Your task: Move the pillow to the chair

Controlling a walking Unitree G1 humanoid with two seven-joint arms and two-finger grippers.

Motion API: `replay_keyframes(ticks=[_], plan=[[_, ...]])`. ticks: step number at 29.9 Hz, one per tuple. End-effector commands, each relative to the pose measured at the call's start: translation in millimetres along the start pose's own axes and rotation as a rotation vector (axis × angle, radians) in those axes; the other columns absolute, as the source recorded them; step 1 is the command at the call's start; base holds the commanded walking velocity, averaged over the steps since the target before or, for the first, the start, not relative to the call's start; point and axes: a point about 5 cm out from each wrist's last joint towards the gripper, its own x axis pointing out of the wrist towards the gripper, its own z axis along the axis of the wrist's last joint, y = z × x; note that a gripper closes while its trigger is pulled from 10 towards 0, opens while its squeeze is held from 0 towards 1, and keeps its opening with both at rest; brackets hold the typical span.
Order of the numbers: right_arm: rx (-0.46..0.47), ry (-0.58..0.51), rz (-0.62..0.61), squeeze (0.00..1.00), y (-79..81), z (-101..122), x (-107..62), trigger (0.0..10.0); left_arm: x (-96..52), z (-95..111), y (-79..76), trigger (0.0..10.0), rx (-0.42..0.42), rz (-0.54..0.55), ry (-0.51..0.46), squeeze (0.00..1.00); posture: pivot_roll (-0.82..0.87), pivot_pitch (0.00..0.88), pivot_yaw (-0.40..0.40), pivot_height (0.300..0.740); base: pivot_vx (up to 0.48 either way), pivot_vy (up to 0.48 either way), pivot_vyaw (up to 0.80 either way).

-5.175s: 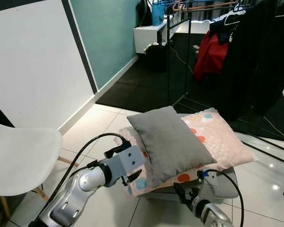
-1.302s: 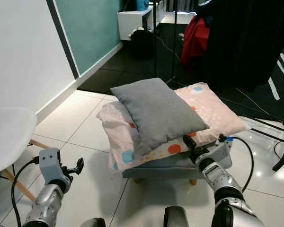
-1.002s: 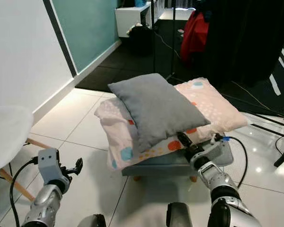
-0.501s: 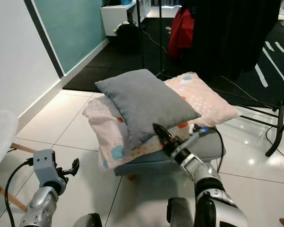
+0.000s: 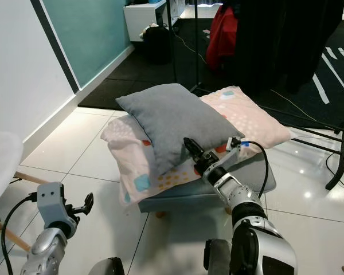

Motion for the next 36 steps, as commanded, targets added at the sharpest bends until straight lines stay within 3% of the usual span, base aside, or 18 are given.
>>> replay_keyframes(ticks=[1,20,21,23,32,36], plan=[[-0.007,-0.044,0.025,0.00,7.8,10.3,5.0,0.0,-3.7,-4.4,7.1,10.0,0.009,0.012,0.027,0.00,-0.07,0.111,0.045,0.540,0.000,0.000,0.00],[-0.097,-0.024,0.123,0.00,22.1,14.8,11.2,0.0,-2.0,-0.6,5.4,10.0,-0.008,0.026,0.017,0.00,-0.08,0.100,0.029,0.540,0.000,0.000,0.00],[-0.168,-0.007,0.160,0.00,32.2,18.7,15.8,0.0,-1.1,-0.9,3.5,10.0,-0.012,0.027,0.016,0.00,-0.08,0.090,0.025,0.540,0.000,0.000,0.00],[-0.168,-0.007,0.160,0.00,32.2,18.7,15.8,0.0,-1.1,-0.9,3.5,10.0,-0.012,0.027,0.016,0.00,-0.08,0.090,0.025,0.540,0.000,0.000,0.00],[-0.282,0.028,0.352,0.00,69.9,26.5,23.2,0.0,2.0,1.9,4.1,10.0,-0.011,0.026,0.013,0.00,-0.09,0.073,0.025,0.540,0.000,0.000,0.00],[-0.307,0.059,0.259,0.00,53.8,24.2,18.4,0.0,2.5,1.3,2.4,10.0,-0.011,0.023,0.015,0.00,-0.10,0.068,0.023,0.540,0.000,0.000,0.00]])
